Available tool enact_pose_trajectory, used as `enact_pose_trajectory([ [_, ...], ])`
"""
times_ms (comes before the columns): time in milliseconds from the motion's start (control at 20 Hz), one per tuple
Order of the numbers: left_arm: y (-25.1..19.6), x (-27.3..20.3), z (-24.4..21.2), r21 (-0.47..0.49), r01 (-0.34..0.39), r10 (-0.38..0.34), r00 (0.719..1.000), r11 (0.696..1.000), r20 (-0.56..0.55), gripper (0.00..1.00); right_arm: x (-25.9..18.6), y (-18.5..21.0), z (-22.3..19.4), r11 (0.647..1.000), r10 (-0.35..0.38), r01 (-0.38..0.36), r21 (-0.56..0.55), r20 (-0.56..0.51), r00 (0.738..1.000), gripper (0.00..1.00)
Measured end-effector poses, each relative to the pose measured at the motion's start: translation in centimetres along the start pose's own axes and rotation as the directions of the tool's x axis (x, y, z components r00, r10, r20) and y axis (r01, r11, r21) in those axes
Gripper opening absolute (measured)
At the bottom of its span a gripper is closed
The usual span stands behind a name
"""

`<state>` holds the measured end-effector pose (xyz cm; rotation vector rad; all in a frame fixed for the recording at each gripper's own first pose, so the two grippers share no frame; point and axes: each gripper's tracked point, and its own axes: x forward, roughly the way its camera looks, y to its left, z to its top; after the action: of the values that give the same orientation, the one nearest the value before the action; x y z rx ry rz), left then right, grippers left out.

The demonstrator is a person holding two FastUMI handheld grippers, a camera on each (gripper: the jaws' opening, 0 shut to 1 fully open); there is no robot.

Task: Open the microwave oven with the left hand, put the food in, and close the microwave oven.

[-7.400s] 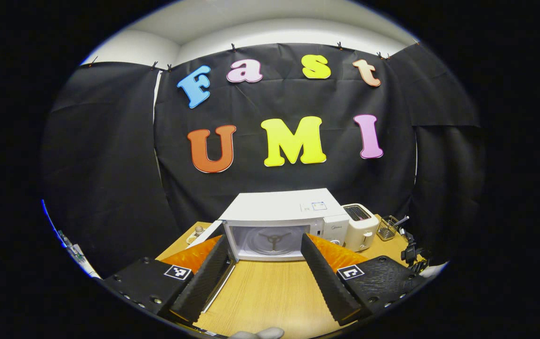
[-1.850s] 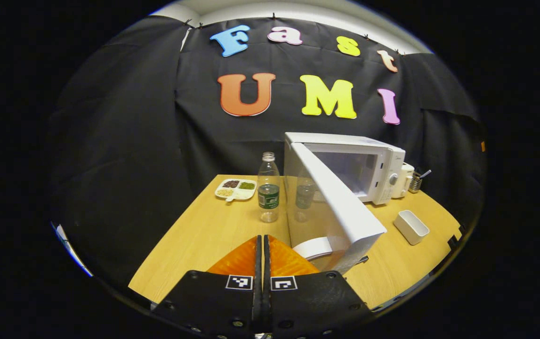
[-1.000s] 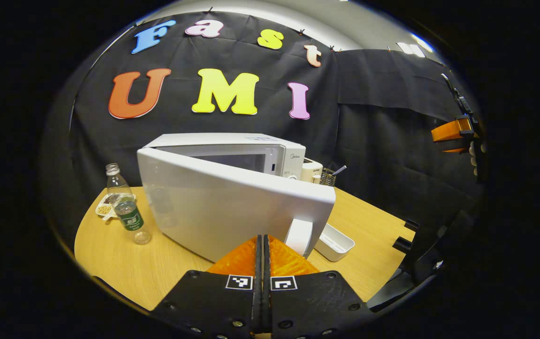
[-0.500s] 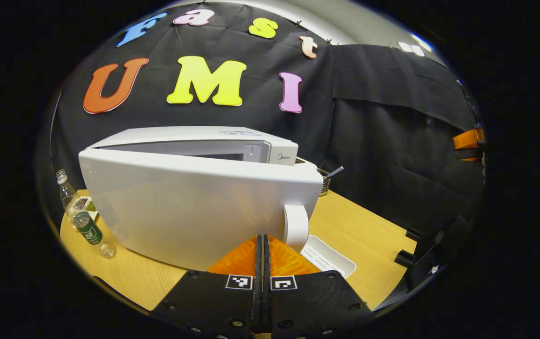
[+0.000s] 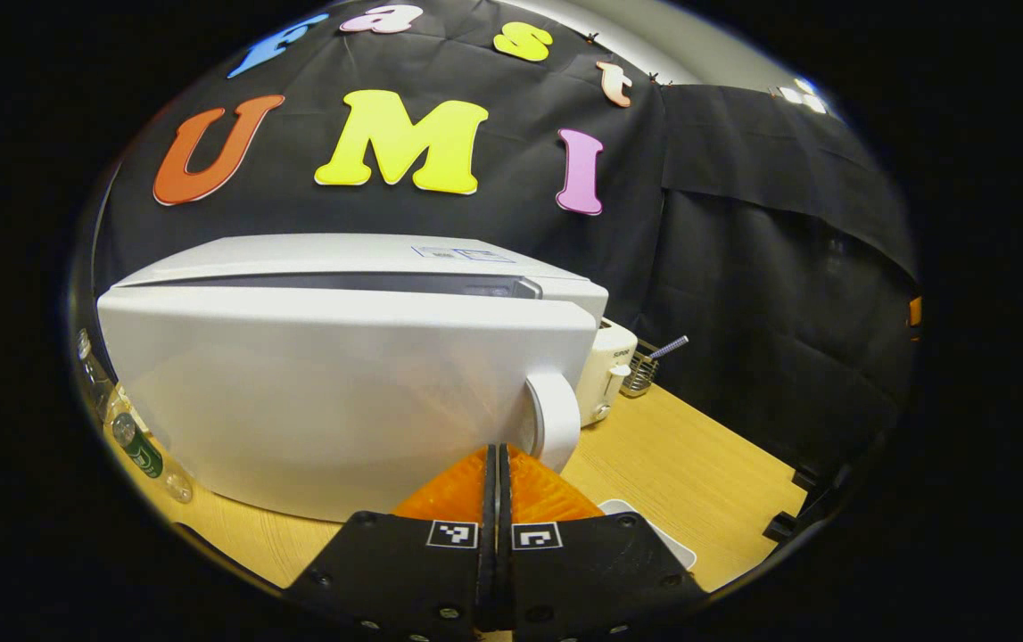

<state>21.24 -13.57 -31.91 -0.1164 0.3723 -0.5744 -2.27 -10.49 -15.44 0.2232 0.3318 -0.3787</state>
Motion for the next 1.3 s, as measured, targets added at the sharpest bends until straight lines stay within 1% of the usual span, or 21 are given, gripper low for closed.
enact_pose_trajectory([
  [200,0.7,2.3,1.1,-0.039,-0.039,0.039,0.999,0.998,0.008,0.0,0.2,-1.0,0.1,1.0,-0.007,0.007,0.003,-0.005,1.0,1.0],
  [300,1.2,3.3,1.9,-0.038,-0.063,0.063,0.998,0.997,0.013,0.0,0.2,-1.7,0.1,1.0,-0.012,0.012,0.003,-0.008,1.0,1.0],
  [450,1.3,3.7,2.2,-0.066,-0.058,0.059,0.998,0.996,0.015,0.0,0.1,-2.8,-0.1,1.0,-0.029,0.029,0.009,-0.01,1.0,1.0],
  [650,1.6,4.1,2.5,-0.053,-0.083,0.084,0.996,0.995,0.027,0.0,0.2,-3.8,-0.5,0.999,-0.039,0.039,0.031,-0.022,0.999,1.0],
  [700,2.1,4.7,2.2,-0.063,-0.104,0.104,0.995,0.993,-0.007,0.0,0.1,-3.8,-0.7,0.999,-0.036,0.037,0.033,-0.024,0.999,1.0],
  [750,1.8,4.3,2.1,-0.09,-0.113,0.112,0.994,0.99,-0.008,0.0,0.1,-3.6,-0.7,0.999,-0.03,0.03,0.03,-0.026,0.999,1.0],
  [900,1.7,3.9,1.2,-0.099,-0.134,0.131,0.991,0.986,-0.028,0.0,-0.1,-3.3,-0.6,1.0,-0.014,0.014,0.009,-0.017,1.0,1.0],
  [1000,1.6,2.8,0.6,-0.077,-0.157,0.155,0.987,0.985,-0.032,0.0,-0.4,-3.2,-0.5,1.0,-0.003,0.003,0.014,-0.013,1.0,1.0],
  [1150,2.4,0.5,-0.5,-0.043,-0.224,0.222,0.974,0.974,-0.044,0.01,-0.8,-3.0,-0.9,1.0,0.01,-0.01,0.02,-0.01,1.0,1.0],
  [1200,2.1,-0.4,-0.9,-0.041,-0.22,0.218,0.975,0.975,-0.049,0.0,-0.9,-2.8,-1.1,1.0,0.016,-0.016,0.017,-0.011,1.0,1.0],
  [1300,2.7,-2.2,-1.4,-0.019,-0.249,0.248,0.967,0.968,-0.052,0.0,-1.0,-2.3,-1.5,0.999,0.031,-0.031,0.012,-0.018,0.999,1.0],
])
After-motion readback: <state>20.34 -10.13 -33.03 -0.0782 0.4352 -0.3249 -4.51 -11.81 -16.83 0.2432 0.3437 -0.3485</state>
